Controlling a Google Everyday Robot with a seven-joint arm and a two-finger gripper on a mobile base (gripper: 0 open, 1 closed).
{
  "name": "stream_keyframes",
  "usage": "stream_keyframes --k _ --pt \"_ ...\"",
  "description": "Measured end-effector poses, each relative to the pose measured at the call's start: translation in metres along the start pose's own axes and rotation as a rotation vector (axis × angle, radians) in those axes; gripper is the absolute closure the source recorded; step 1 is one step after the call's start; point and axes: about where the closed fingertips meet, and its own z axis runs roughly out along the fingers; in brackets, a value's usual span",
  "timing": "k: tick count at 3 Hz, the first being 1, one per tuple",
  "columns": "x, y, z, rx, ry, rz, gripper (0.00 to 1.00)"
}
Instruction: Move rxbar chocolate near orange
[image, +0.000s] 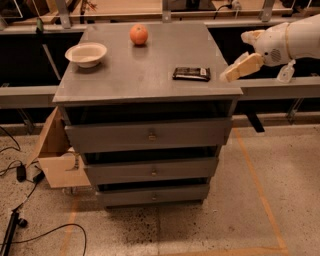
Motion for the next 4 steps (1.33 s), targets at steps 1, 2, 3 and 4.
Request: stream_keyframes --k 1,2,3,4 --pt "-0.003 -0.013 0.02 0.018 -0.019 0.033 0.0" --pt "0.007 -0.02 0.046 0.004 -0.018 0.06 0.0" --pt "0.021 -0.026 0.074 -0.013 -0.023 0.09 0.0" --pt "0.03 -0.025 0.101 -0.043 -0.025 0.102 0.0"
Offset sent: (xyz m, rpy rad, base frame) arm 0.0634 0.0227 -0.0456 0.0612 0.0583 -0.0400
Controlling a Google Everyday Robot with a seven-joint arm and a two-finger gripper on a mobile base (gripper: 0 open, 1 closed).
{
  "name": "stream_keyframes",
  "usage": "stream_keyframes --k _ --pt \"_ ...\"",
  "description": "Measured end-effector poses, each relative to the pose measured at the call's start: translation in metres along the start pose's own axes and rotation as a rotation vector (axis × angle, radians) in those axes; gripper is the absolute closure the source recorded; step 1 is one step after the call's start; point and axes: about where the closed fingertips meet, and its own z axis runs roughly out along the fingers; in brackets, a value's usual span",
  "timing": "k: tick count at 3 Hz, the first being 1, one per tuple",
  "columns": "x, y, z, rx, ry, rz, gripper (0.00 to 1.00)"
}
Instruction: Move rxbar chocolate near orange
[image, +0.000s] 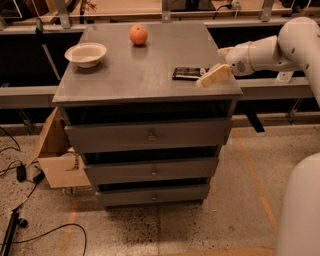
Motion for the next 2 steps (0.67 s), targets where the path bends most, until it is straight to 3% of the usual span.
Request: stream_keyframes --k 1,2 --pt "0.005 0.0 0.022 -0.027 -0.003 -0.001 0.14" --pt "0.004 -0.001 0.037 -0.043 -0.005 -0.013 0.37"
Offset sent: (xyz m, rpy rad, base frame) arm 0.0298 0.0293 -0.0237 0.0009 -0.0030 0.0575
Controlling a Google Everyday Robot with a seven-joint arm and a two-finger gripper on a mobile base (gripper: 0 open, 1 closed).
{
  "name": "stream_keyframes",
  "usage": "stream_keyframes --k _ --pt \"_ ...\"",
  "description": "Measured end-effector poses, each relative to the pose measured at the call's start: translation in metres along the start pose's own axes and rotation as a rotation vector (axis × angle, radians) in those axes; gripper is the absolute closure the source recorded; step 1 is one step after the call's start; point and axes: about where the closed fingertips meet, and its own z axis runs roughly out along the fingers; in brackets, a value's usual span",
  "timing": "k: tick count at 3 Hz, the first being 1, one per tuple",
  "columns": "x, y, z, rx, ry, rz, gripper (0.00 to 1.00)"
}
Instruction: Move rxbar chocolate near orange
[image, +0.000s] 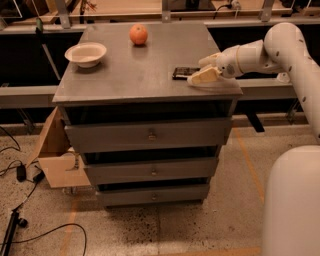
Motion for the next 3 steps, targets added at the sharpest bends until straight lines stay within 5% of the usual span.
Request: stream_keyframes --k 1,3 --pt "0.001 -0.001 0.013 -0.019 -0.003 -0.004 0.61" --pt "-0.01 0.005 0.031 -0.076 -0.034 -0.023 0.91"
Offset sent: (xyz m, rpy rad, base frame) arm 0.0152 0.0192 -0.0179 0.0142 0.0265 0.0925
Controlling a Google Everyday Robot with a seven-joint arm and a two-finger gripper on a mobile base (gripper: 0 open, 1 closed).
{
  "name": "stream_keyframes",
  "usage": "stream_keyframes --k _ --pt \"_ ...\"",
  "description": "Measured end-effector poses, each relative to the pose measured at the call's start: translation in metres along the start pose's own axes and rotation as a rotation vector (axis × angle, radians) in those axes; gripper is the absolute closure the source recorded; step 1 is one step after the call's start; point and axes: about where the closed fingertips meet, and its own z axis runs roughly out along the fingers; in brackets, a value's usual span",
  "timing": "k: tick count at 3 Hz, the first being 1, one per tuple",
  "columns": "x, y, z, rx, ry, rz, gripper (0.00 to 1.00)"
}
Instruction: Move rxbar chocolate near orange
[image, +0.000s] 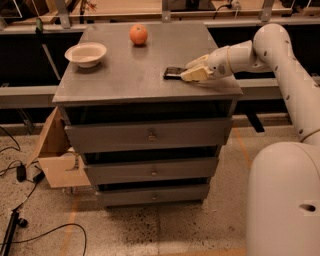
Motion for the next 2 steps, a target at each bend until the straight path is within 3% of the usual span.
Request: stream_keyframes --k 1,2 --pt "-0.045 -0.009 -0.004 0.051 -0.088 -0.036 1.0" --pt "-0.101 -0.039 -0.009 0.191 -0.174 -0.092 1.0"
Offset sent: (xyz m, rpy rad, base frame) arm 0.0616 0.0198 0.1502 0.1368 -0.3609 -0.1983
